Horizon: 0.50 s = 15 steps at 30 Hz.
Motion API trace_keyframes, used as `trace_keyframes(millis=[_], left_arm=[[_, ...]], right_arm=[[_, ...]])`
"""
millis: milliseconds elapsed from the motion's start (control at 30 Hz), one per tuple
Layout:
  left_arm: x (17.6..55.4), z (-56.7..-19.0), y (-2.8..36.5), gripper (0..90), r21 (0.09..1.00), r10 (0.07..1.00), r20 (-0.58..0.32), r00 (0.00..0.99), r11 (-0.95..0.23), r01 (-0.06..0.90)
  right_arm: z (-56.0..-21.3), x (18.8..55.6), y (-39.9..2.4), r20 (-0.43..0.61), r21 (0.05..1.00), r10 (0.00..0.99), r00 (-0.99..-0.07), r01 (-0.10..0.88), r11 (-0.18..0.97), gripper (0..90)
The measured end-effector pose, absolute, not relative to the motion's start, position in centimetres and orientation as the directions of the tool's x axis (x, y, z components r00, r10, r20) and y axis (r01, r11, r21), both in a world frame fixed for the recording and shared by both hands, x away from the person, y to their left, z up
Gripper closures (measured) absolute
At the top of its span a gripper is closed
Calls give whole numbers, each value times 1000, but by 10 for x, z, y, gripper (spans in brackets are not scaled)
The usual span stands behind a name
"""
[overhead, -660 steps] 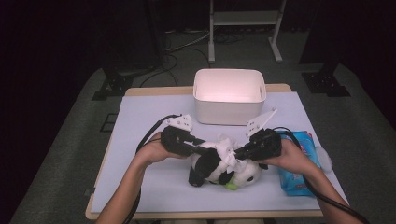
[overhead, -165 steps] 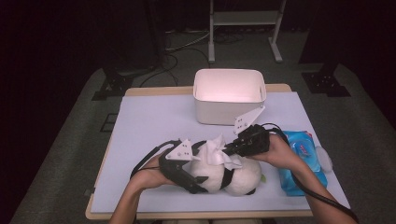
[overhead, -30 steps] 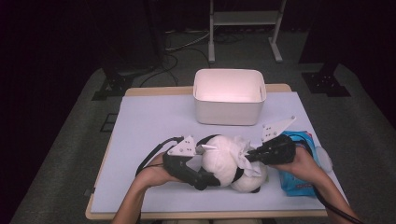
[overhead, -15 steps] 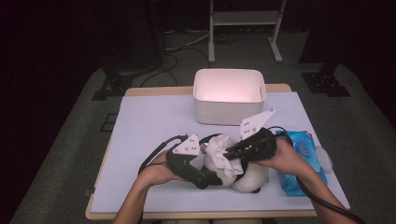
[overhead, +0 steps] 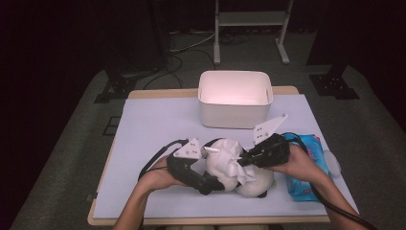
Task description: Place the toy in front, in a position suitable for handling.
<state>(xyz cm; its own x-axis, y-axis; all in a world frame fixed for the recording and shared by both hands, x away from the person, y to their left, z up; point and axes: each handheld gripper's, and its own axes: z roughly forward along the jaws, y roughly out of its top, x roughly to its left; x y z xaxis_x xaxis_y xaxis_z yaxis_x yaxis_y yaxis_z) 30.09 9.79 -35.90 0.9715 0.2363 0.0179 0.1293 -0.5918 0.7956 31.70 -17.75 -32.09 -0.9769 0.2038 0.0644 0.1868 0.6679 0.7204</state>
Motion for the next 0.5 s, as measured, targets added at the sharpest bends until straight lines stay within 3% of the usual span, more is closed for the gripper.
trace_keyframes(millis=[300,500], left_arm=[[304,-365,105,219,793,243,-9,970,-589,155],[304,-373,117,190,770,251,-51,967,-607,199]], right_arm=[[-343,340,-210,108,684,329,-938,310,660,837],[-351,335,-203,123,682,304,-945,303,665,838]])
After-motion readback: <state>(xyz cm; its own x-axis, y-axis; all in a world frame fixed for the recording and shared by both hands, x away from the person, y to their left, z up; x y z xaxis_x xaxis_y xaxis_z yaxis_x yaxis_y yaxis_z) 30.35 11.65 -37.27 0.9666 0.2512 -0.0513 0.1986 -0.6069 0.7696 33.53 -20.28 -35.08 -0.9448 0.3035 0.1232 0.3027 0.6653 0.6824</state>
